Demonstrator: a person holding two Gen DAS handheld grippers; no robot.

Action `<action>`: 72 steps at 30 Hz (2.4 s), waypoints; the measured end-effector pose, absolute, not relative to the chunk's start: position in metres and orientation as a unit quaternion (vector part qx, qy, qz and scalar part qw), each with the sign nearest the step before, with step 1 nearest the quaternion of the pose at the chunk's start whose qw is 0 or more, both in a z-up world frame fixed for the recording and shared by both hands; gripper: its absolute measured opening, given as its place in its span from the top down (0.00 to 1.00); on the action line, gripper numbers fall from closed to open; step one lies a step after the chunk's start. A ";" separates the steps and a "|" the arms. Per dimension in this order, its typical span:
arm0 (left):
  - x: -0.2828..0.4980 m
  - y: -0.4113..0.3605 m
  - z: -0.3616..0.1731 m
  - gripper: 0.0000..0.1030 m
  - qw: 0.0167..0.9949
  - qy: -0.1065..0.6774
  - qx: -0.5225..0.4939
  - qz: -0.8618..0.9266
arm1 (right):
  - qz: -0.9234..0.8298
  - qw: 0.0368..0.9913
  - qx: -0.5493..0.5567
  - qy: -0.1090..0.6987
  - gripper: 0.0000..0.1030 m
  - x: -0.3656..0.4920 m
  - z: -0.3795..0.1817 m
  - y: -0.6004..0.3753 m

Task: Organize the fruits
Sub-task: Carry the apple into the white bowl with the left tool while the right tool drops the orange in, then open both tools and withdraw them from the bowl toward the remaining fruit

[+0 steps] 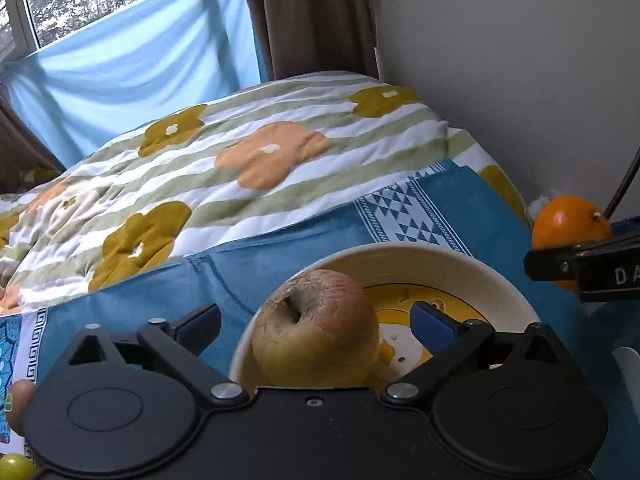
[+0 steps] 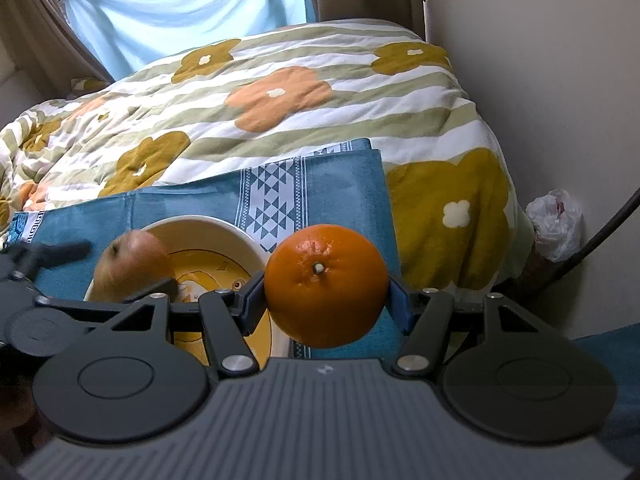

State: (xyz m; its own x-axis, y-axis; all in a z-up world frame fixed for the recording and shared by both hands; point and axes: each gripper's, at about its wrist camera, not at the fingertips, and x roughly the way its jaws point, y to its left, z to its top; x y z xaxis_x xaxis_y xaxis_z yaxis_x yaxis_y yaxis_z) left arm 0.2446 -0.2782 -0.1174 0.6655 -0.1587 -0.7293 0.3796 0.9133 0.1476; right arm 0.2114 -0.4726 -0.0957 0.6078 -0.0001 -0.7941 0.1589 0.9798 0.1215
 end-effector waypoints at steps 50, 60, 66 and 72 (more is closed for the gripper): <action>0.150 -0.172 -0.055 0.00 0.932 0.359 0.035 -0.026 | 0.070 0.916 -0.045 0.392 0.00 0.185 -0.092 -0.404; 0.104 -0.157 -0.024 0.00 0.942 0.334 0.015 -0.022 | 0.069 0.920 -0.024 0.385 0.00 0.143 -0.047 -0.399; 0.068 -0.137 -0.007 0.00 0.947 0.321 0.008 -0.021 | 0.064 0.924 0.000 0.377 0.00 0.112 -0.020 -0.384; 0.040 -0.096 0.001 0.00 0.949 0.314 0.001 -0.020 | 0.062 0.925 0.017 0.376 0.00 0.083 -0.005 -0.349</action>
State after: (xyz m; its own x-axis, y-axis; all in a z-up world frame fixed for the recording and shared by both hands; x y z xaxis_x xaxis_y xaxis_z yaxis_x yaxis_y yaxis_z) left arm 0.0397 -0.0961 0.0014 0.8024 -0.0367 -0.5957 0.0383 0.9992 -0.0100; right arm 0.0830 -0.3494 -0.0045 0.7101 0.1265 -0.6926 -0.1016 0.9918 0.0770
